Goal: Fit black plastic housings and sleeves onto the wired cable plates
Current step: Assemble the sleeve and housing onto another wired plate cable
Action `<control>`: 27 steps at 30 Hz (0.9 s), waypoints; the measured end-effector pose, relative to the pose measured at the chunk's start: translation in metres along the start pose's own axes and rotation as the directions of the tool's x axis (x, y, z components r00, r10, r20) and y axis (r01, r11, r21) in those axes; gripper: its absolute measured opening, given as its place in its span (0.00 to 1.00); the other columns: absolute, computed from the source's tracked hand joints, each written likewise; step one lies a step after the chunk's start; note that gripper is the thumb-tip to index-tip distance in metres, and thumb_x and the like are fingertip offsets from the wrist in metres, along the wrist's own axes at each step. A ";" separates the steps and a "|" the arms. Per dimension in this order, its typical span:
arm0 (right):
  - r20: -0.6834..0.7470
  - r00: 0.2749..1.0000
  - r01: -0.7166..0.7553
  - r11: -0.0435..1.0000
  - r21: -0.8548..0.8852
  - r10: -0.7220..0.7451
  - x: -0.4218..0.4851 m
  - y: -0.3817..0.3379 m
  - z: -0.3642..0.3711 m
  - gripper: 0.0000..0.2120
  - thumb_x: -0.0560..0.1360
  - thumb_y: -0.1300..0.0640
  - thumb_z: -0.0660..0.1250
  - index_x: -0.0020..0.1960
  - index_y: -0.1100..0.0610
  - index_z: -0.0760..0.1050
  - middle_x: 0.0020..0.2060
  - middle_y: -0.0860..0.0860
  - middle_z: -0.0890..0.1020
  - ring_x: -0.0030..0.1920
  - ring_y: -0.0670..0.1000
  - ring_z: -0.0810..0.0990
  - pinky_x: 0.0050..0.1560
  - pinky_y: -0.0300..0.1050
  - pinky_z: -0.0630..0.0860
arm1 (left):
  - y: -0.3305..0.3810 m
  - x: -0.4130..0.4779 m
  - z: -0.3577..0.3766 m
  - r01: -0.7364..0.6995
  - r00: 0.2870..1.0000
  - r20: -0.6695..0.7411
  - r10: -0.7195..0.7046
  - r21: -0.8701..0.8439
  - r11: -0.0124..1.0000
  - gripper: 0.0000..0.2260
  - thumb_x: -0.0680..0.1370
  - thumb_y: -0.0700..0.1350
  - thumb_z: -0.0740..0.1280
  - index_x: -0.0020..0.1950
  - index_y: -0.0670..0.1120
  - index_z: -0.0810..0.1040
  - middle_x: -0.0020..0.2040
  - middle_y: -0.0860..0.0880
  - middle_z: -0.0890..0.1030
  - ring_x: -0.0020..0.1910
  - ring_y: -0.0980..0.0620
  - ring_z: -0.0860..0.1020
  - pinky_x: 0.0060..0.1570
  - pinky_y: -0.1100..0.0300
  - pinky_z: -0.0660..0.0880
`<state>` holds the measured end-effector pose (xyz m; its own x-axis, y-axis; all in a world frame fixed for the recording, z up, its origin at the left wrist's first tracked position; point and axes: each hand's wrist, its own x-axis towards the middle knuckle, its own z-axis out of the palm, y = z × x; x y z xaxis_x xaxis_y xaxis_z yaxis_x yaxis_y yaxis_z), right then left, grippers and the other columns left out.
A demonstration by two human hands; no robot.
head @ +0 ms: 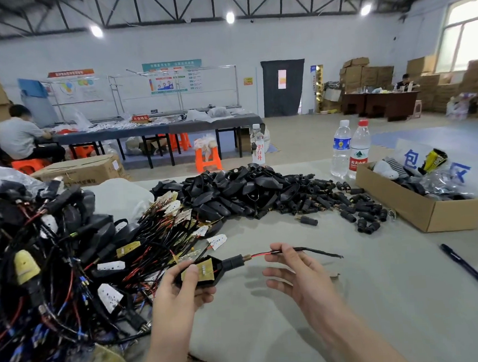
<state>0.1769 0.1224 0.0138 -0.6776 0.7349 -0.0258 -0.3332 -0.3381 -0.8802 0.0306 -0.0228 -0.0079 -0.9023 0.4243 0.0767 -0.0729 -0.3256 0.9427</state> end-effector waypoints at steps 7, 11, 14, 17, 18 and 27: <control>0.181 0.983 0.034 0.999 -0.040 -0.026 -0.010 0.007 0.066 0.16 0.73 0.47 0.67 0.54 0.56 0.83 0.49 0.56 0.86 0.43 0.55 0.85 0.40 0.44 0.82 | 0.056 0.004 -0.057 -0.044 0.998 -0.051 0.048 0.075 0.996 0.05 0.81 0.46 0.66 0.57 0.49 0.78 0.44 0.44 0.86 0.39 0.42 0.85 0.41 0.52 0.80; 0.319 0.947 0.111 0.976 -0.188 -0.046 -0.016 0.009 0.112 0.15 0.76 0.48 0.66 0.59 0.53 0.79 0.49 0.53 0.86 0.43 0.52 0.85 0.41 0.43 0.81 | 0.100 0.019 -0.095 -0.050 0.990 -0.127 0.057 0.061 0.997 0.07 0.81 0.46 0.66 0.58 0.48 0.79 0.44 0.42 0.86 0.35 0.48 0.84 0.33 0.59 0.80; 0.377 0.925 0.152 0.950 -0.273 -0.040 -0.019 0.012 0.146 0.09 0.80 0.54 0.65 0.59 0.55 0.76 0.49 0.51 0.85 0.42 0.51 0.85 0.42 0.44 0.82 | 0.137 0.039 -0.117 -0.030 0.990 -0.139 0.036 0.049 0.998 0.09 0.82 0.46 0.65 0.59 0.44 0.79 0.42 0.43 0.85 0.31 0.52 0.82 0.30 0.61 0.80; 0.412 0.910 0.211 0.914 -0.346 -0.054 -0.021 0.012 0.176 0.08 0.81 0.54 0.64 0.57 0.57 0.75 0.53 0.51 0.83 0.44 0.50 0.85 0.43 0.44 0.82 | 0.178 0.067 -0.136 -0.027 0.988 -0.150 0.045 0.117 0.993 0.10 0.82 0.49 0.65 0.57 0.43 0.79 0.41 0.45 0.83 0.28 0.54 0.80 0.27 0.63 0.78; 0.427 0.902 0.228 0.906 -0.356 -0.060 -0.022 0.012 0.184 0.08 0.81 0.54 0.64 0.57 0.57 0.75 0.53 0.51 0.83 0.44 0.49 0.85 0.42 0.43 0.82 | 0.191 0.076 -0.141 -0.032 0.986 -0.155 0.054 0.140 0.990 0.10 0.82 0.49 0.66 0.56 0.43 0.78 0.41 0.45 0.82 0.27 0.55 0.79 0.25 0.63 0.76; 0.470 0.879 0.227 0.941 -0.252 -0.086 -0.027 0.013 0.204 0.13 0.83 0.59 0.60 0.66 0.49 0.72 0.53 0.53 0.83 0.44 0.51 0.83 0.43 0.45 0.80 | 0.227 0.108 -0.164 -0.064 0.986 -0.137 0.094 0.212 0.975 0.08 0.82 0.49 0.66 0.51 0.45 0.79 0.38 0.47 0.82 0.26 0.55 0.79 0.26 0.63 0.76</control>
<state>0.0573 -0.0222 0.0996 -0.8748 0.3984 0.2756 -0.3018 -0.0031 -0.9534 -0.1529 -0.1889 0.1609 -0.9549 0.2717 0.1201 0.0766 -0.1653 0.9833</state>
